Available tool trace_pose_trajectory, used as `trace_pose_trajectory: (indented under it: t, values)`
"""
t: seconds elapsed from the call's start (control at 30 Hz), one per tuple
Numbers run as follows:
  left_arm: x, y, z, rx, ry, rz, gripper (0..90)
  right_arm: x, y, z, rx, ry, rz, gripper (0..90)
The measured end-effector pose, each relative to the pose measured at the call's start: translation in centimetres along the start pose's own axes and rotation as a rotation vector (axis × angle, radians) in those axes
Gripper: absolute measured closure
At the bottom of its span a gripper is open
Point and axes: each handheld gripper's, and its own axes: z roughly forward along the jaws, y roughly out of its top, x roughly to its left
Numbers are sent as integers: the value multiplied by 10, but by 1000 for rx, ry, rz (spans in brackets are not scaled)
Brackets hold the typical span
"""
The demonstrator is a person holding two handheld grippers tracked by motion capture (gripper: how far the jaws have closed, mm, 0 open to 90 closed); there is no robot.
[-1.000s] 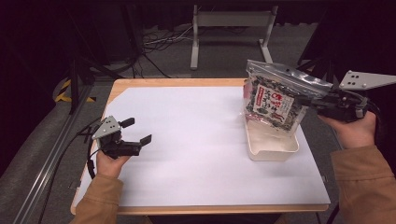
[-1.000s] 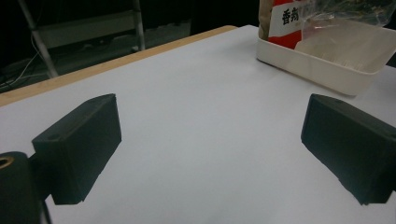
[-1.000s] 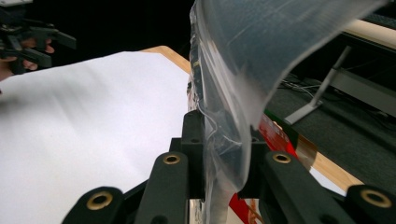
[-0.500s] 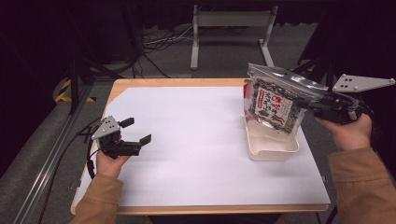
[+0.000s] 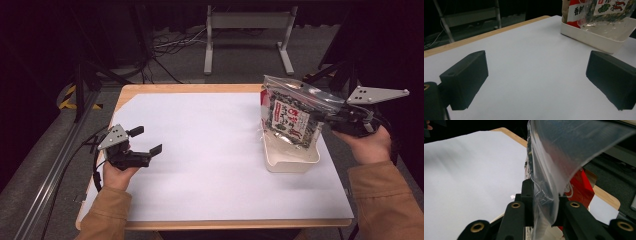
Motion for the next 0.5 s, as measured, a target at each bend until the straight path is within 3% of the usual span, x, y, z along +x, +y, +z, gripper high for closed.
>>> trace_pose_trajectory:
  t: [0.3, 0.5]
  values:
    - [-1, 0, 0, 2, -2, 4, 47, 0, -8, 1, 12, -6, 13, 770]
    - [-1, 0, 0, 3, -1, 1, 47, 3, -14, 8, 51, -13, 4, 770]
